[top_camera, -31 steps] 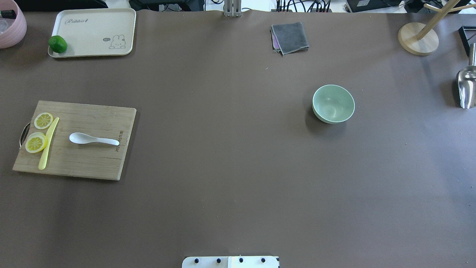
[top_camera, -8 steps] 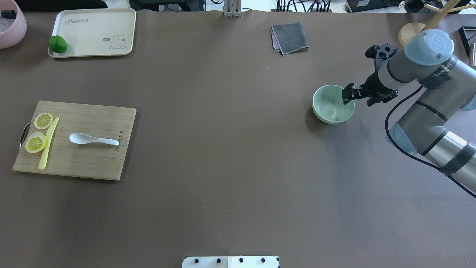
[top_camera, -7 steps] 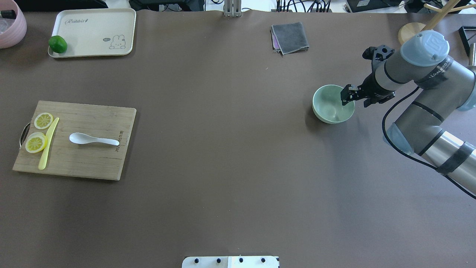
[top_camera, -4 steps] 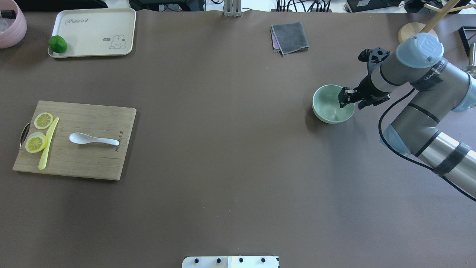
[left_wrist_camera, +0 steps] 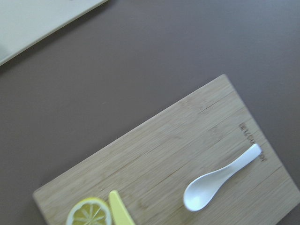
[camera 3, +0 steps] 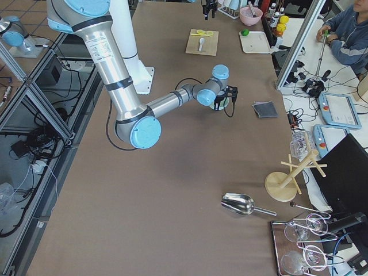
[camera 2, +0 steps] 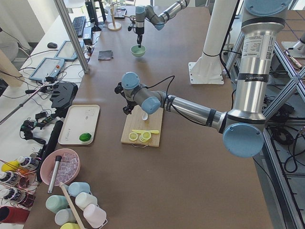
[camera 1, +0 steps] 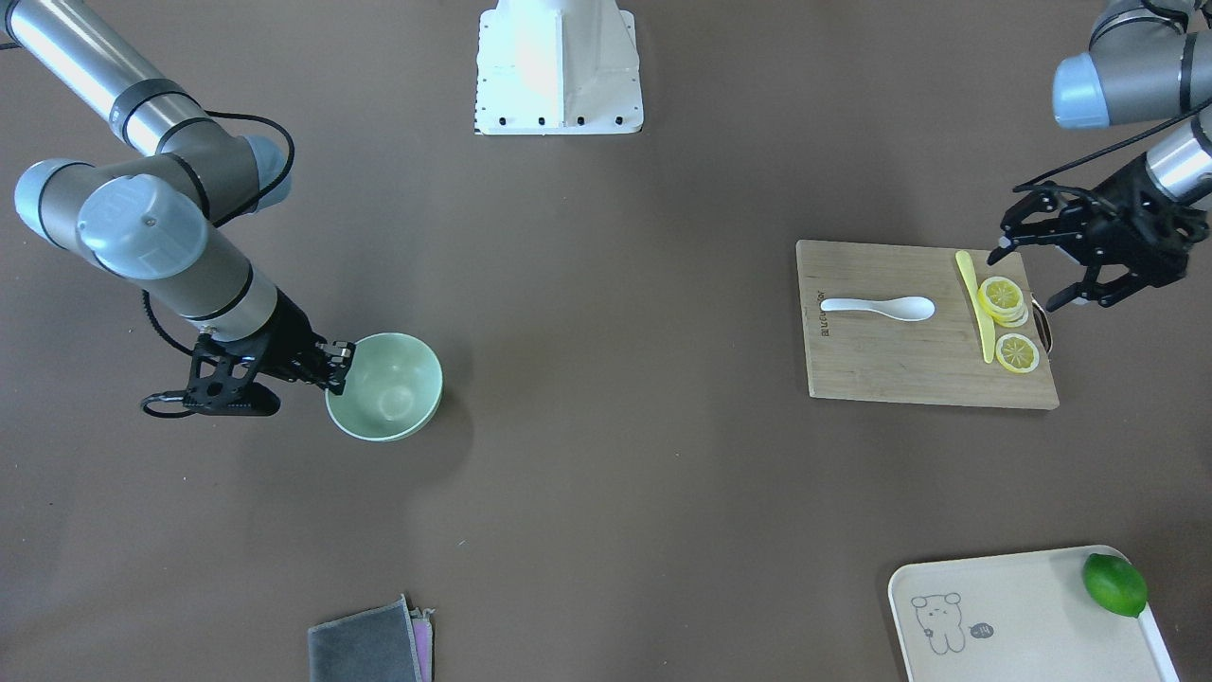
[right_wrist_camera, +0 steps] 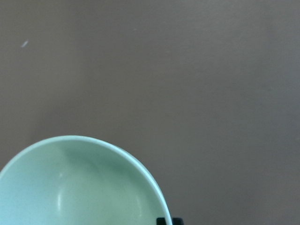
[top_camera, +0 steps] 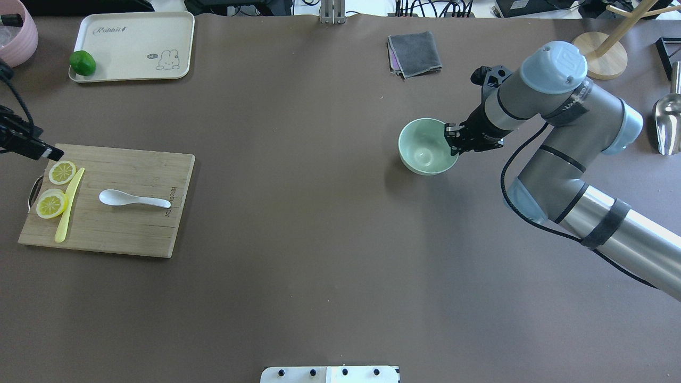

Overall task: Place spoon in bowl
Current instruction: 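Slide the green bowl toward the board with right gripper while left reaches spoon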

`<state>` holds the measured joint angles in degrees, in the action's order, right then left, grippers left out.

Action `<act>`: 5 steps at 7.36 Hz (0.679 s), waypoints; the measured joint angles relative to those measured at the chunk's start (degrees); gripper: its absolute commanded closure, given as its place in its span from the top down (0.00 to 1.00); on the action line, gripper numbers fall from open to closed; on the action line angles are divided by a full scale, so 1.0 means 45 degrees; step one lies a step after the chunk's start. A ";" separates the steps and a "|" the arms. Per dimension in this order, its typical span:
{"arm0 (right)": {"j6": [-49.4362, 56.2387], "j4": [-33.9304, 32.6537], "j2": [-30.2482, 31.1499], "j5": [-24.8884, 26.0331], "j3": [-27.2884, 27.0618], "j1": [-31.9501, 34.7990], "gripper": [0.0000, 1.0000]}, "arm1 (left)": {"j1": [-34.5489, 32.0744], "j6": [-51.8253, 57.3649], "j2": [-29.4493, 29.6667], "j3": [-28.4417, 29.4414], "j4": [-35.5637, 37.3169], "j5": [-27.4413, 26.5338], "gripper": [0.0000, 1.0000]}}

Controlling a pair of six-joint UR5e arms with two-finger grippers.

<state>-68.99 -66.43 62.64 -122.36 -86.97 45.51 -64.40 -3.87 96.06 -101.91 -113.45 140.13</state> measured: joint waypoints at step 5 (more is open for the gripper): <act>-0.1877 -0.0106 -0.0999 0.1912 -0.0819 -0.3047 0.00 | 0.2974 0.0650 0.0469 0.0010 -0.1431 -0.3091 0.74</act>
<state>-77.43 -66.91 58.14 -113.76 -90.65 31.80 -51.02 -0.95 98.17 -101.87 -119.89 126.22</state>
